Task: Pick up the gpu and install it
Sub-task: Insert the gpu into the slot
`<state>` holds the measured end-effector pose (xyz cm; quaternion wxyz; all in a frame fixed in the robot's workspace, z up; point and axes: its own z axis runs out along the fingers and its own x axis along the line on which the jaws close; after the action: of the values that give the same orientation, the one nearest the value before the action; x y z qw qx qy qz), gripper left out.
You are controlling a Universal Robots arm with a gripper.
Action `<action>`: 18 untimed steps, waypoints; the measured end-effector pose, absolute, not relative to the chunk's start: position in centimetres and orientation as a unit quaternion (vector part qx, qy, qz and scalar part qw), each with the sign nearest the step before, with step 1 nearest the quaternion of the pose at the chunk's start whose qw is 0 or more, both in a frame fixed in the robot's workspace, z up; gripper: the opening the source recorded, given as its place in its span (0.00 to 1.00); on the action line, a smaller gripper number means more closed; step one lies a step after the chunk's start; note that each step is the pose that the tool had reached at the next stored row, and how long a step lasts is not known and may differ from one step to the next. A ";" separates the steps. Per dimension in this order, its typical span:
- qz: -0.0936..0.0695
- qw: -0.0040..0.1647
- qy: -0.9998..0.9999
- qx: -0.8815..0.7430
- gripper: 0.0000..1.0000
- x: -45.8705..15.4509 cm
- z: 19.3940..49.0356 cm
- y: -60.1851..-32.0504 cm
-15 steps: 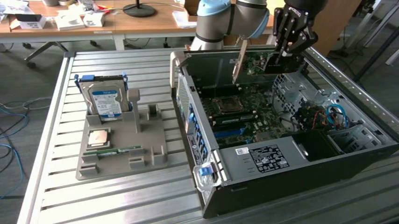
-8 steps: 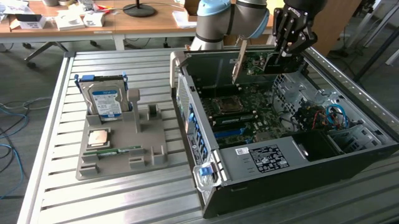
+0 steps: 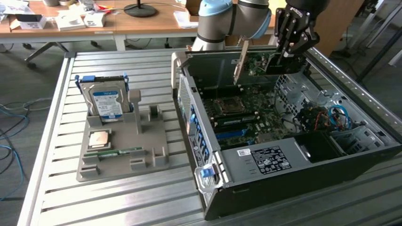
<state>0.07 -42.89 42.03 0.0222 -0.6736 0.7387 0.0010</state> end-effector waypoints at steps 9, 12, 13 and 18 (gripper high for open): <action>0.001 0.022 0.739 -0.674 0.26 -0.7 42.0 -42.9; 0.001 0.022 0.739 -0.674 0.26 -0.7 42.0 -42.9; 0.001 0.022 0.739 -0.674 0.26 -0.7 42.0 -42.9; 0.001 0.022 0.739 -0.674 0.26 -0.8 41.9 -42.8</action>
<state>-0.79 -42.82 41.94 0.0223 -0.6737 0.7387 0.0009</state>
